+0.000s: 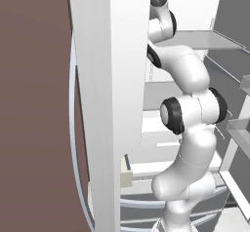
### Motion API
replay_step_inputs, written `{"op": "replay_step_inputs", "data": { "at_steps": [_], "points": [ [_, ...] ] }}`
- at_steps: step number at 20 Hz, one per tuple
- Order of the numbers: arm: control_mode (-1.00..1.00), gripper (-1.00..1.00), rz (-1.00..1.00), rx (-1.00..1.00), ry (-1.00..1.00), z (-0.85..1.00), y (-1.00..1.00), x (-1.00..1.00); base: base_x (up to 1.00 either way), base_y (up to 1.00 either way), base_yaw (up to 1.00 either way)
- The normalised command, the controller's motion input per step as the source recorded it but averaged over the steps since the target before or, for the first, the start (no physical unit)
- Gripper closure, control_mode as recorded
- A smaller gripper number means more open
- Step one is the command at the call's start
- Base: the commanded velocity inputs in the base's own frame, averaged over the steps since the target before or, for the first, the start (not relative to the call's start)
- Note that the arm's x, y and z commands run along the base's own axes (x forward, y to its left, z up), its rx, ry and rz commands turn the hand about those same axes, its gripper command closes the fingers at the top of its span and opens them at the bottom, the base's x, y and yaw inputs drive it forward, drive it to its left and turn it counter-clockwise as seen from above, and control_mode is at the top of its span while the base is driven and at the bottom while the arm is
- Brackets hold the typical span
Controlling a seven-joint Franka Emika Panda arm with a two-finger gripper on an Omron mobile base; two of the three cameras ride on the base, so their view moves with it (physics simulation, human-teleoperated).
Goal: Pick the pear and tangerine from the fridge and place them inside the tupperware on the counter.
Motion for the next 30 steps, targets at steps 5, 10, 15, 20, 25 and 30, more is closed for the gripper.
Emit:
{"op": "replay_step_inputs", "data": {
  "at_steps": [5, 10, 15, 20, 25, 30],
  "points": [
    [-1.00, -1.00, 0.00, 0.02, 0.00, -0.04, 0.00, 0.18, 0.00, 0.00, 0.00],
    [-1.00, -1.00, 0.00, 0.06, 0.00, -0.08, 0.00, 0.09, 0.00, 0.00, 0.00],
    [-1.00, -1.00, 0.00, 0.10, 0.00, -0.10, -0.01, 0.02, 0.00, 0.00, 0.00],
    [-1.00, -1.00, 0.00, 0.06, 0.00, -0.10, -0.03, 0.09, 0.00, 0.00, 0.00],
    [-1.00, -1.00, 0.00, 0.00, 0.00, -0.10, -0.05, 0.14, 0.00, 0.00, 0.00],
    [-1.00, -1.00, 0.00, 0.00, 0.00, -0.09, 0.00, 0.20, 0.00, 0.00, 0.00]
  ]
}}
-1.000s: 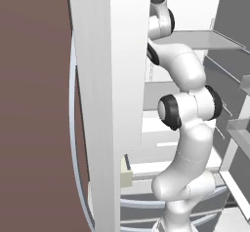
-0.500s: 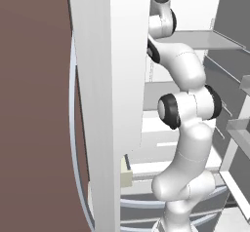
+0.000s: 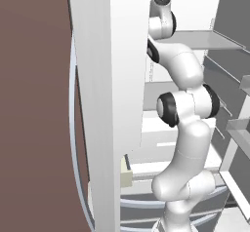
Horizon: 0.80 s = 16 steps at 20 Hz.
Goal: Pick the pear and tangerine from the fridge and place them inside the tupperware on the counter.
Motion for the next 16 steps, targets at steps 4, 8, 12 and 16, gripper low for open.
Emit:
{"op": "replay_step_inputs", "data": {
  "at_steps": [4, 8, 12, 16],
  "points": [
    [-1.00, -1.00, 0.00, 0.00, 0.00, -0.17, 0.00, 0.16, 0.00, 0.00, 0.00],
    [-1.00, 1.00, 0.00, 0.00, 0.00, -0.27, 0.00, 0.04, 0.00, 0.00, 0.00],
    [-1.00, 1.00, 0.00, 0.00, 0.01, -0.24, 0.00, 0.00, 0.00, 0.00, 0.00],
    [-1.00, 1.00, 0.00, 0.00, 0.06, -0.17, 0.00, 0.00, 0.00, 0.00, 0.00]
  ]
}}
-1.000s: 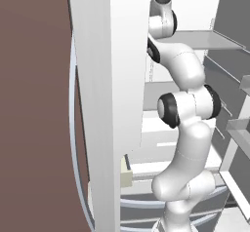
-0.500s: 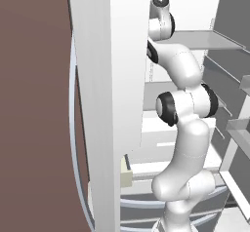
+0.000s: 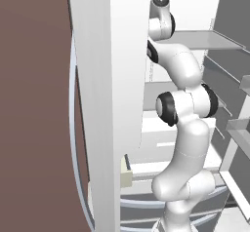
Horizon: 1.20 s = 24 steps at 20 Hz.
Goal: Pick the pear and tangerine from the fridge and place them inside the tupperware on the counter.
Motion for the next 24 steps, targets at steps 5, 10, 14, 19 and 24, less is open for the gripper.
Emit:
{"op": "replay_step_inputs", "data": {
  "at_steps": [5, 10, 14, 19, 24],
  "points": [
    [-1.00, 1.00, 0.00, 0.00, -0.05, -0.18, -0.03, -0.23, 0.00, 0.00, 0.00],
    [-1.00, 1.00, 0.00, 0.00, -0.24, -0.17, -0.21, -0.81, 0.00, 0.00, 0.00],
    [-1.00, 1.00, 0.00, 0.00, -0.33, -0.05, -0.28, -1.00, 0.00, 0.00, 0.00],
    [-1.00, 1.00, 0.00, 0.00, -0.39, -0.04, -0.26, -1.00, 0.00, 0.00, 0.00],
    [-1.00, 1.00, 0.00, 0.00, -0.03, 0.24, -0.24, -1.00, 0.00, 0.00, 0.00]
  ]
}}
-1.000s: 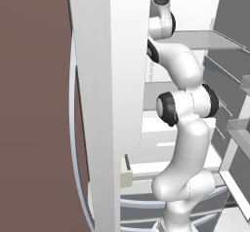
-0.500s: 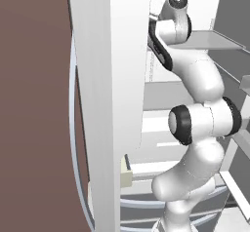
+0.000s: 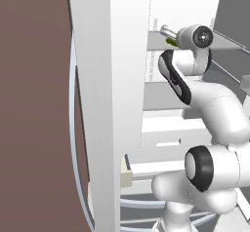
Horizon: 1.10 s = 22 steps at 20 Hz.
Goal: Pick the pear and tangerine from the fridge and place them inside the tupperware on the counter.
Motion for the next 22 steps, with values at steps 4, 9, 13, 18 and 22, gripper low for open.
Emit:
{"op": "replay_step_inputs", "data": {
  "at_steps": [4, 9, 13, 18, 22],
  "points": [
    [-1.00, 1.00, 0.00, 0.00, 0.13, 0.51, -0.15, -0.97, 0.00, 0.00, 0.00],
    [-1.00, 1.00, 0.00, 0.00, 0.17, 0.24, -0.10, -1.00, 0.00, 0.00, 0.00],
    [-1.00, 1.00, 0.00, 0.00, 0.07, 0.01, -0.06, -1.00, 0.00, 0.00, 0.00],
    [-1.00, 1.00, 0.00, 0.00, 0.01, -0.07, -0.01, -1.00, 0.00, 0.00, 0.00],
    [-1.00, 1.00, 0.00, 0.00, 0.06, -0.20, 0.01, -1.00, 0.00, 0.00, 0.00]
  ]
}}
